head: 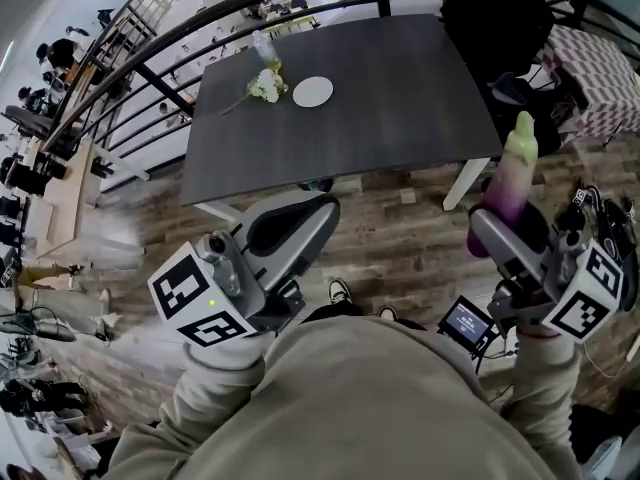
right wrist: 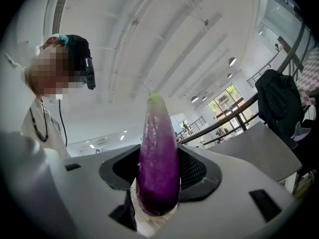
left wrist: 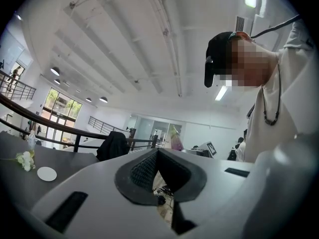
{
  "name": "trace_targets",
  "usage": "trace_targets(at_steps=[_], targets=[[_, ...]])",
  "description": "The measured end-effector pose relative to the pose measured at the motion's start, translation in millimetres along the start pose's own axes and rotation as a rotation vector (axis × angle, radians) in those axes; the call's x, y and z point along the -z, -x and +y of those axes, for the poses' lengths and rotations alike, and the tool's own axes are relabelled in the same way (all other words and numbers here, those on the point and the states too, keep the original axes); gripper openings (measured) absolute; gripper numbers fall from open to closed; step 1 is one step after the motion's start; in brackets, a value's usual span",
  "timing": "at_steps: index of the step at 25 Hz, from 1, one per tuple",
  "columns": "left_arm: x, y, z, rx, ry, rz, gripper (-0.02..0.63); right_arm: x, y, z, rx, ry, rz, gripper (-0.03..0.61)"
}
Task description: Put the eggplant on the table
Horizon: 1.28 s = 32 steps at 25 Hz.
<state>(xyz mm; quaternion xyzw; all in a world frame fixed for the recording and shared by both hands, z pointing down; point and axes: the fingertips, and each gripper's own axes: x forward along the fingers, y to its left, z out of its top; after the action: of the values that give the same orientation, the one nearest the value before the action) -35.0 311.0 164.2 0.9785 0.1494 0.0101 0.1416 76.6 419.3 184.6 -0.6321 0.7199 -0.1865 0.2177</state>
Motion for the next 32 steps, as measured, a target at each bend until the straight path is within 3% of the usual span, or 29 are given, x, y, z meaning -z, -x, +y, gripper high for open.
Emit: trace_targets(at_steps=[2,5,8,16,28,32], targets=[[-5,-1,3,-0.007,-0.02,-0.027,0.005,-2,-1,1,0.007,0.021,0.001,0.222],[-18,9,24,-0.087,-0.059,-0.091,0.005,-5,-6,1,0.019,0.057,0.011,0.222],[-22,19,45,-0.12,-0.043,-0.1,0.005,-5,-12,0,0.021,0.059,0.016,0.222],[-18,20,55,-0.016,-0.027,-0.073,0.005,-3,-49,3,0.039,0.061,0.046,0.222],[-27,30,110,0.16,-0.002,-0.051,0.005,0,-120,9,0.12,0.109,0.056,0.222],[-28,44,136,0.177,-0.012,-0.036,0.005,1,-157,6,0.146,0.112,0.073,0.222]])
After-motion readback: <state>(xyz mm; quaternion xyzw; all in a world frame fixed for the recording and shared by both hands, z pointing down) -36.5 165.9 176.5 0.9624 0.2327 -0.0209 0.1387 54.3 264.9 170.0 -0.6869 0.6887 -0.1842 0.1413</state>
